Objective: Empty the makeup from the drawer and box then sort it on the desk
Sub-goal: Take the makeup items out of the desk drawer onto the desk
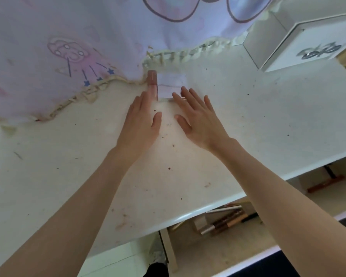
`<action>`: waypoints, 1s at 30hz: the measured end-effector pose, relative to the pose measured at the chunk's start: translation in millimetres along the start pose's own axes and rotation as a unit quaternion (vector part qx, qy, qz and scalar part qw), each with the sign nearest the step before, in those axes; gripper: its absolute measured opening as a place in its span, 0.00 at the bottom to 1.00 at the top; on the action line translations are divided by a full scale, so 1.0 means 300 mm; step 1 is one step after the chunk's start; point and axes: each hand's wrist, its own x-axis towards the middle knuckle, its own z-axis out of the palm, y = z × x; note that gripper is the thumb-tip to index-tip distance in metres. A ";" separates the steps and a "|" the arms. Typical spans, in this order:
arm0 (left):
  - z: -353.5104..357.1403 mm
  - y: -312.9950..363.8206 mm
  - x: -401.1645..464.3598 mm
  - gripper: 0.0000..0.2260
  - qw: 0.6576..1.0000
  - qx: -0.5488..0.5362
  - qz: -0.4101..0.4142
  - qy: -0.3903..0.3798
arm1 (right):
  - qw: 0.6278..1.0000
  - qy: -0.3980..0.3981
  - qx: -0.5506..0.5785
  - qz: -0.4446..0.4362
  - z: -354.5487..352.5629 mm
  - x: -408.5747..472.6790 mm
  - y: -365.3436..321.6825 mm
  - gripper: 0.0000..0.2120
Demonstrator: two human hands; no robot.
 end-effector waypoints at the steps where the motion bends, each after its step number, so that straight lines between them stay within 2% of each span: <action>1: 0.001 0.015 -0.030 0.28 1.000 0.009 -0.019 -0.006 | 1.000 0.004 0.011 0.005 -0.004 -0.033 -0.004 0.25; 3: 0.004 0.058 -0.105 0.26 0.998 0.036 -0.050 -0.032 | 0.999 0.016 0.029 0.016 -0.011 -0.120 -0.004 0.24; 5: 0.018 0.095 -0.198 0.24 0.995 0.074 -0.043 -0.052 | 0.998 0.023 0.045 0.030 -0.016 -0.237 0.004 0.23; 11: 0.112 0.172 -0.472 0.18 0.981 0.164 0.066 -0.080 | 0.999 -0.016 -0.030 -0.017 -0.008 -0.600 0.053 0.19; 15: 0.168 0.245 -0.641 0.16 0.980 0.107 0.154 -0.062 | 0.999 0.010 -0.006 -0.039 -0.017 -0.775 0.089 0.14; 17: 0.205 0.271 -0.708 0.14 0.974 0.067 0.209 -0.062 | 0.999 -0.021 0.004 -0.033 -0.006 -0.831 0.114 0.14; 19: 0.248 0.279 -0.746 0.14 0.965 0.040 0.240 -0.092 | 0.996 -0.088 0.000 -0.007 0.000 -0.843 0.136 0.16; 21: 0.295 0.271 -0.744 0.14 0.967 0.044 0.212 -0.134 | 0.986 -0.160 -0.006 0.051 0.004 -0.820 0.162 0.18; 25: 0.387 0.245 -0.676 0.18 0.966 0.134 0.054 -0.213 | 0.953 -0.280 -0.033 0.111 0.064 -0.746 0.222 0.20; 28: 0.429 0.245 -0.637 0.20 0.947 0.230 -0.006 -0.222 | 0.947 -0.289 -0.055 0.126 0.126 -0.710 0.258 0.22; 30: 0.453 0.246 -0.625 0.21 0.941 0.257 -0.033 -0.217 | 0.949 -0.278 -0.078 0.127 0.152 -0.689 0.266 0.24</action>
